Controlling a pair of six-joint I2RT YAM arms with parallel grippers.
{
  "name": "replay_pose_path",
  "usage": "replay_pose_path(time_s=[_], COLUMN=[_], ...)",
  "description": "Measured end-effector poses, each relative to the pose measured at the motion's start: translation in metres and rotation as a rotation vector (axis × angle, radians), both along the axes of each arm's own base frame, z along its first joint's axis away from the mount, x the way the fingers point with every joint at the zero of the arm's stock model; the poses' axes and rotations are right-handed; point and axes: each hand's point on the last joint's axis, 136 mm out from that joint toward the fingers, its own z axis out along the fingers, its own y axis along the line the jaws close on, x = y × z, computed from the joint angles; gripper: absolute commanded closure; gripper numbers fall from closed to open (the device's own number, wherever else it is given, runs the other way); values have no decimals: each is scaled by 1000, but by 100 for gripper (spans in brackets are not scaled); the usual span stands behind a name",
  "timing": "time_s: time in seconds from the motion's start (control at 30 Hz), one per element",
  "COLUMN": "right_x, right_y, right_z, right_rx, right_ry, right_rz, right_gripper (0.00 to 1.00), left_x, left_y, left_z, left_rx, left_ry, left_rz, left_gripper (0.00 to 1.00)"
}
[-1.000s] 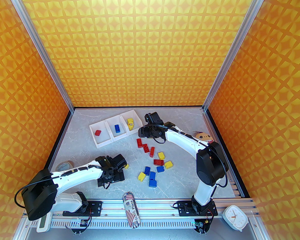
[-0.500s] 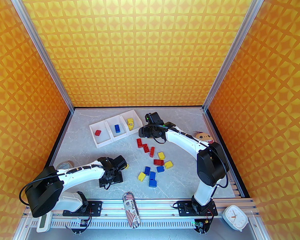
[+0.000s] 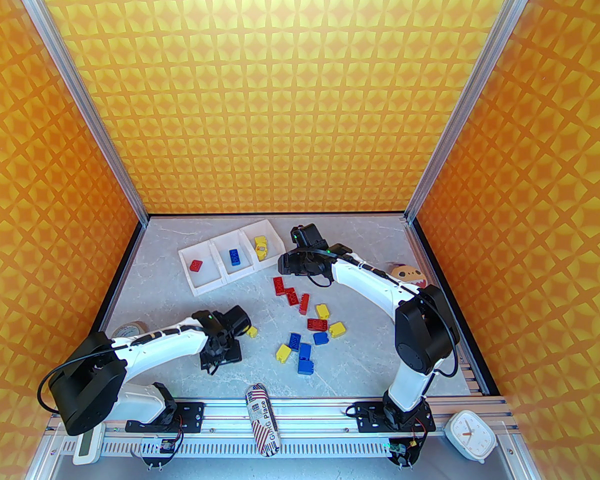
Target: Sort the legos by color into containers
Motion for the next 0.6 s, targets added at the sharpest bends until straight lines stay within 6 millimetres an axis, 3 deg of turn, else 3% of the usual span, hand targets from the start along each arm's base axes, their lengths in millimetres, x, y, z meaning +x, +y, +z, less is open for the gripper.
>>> replay_pose_path(time_s=[0.2,0.37,0.6], right_x=[-7,-16,-26], right_y=[-8,-20,-31], right_z=[9,21,24], right_rx=[-19,-38,-63], right_ry=[-16,-51,-53], right_rz=[-5,-10,-18], right_gripper=[39,39,38], left_x=[43,83,148], left_y=[-6,9,32], left_z=[43,72,91], left_rx=[-53,-63,-36], left_ry=[-83,-171,-255], left_rz=[6,42,70], left_gripper=[52,53,53])
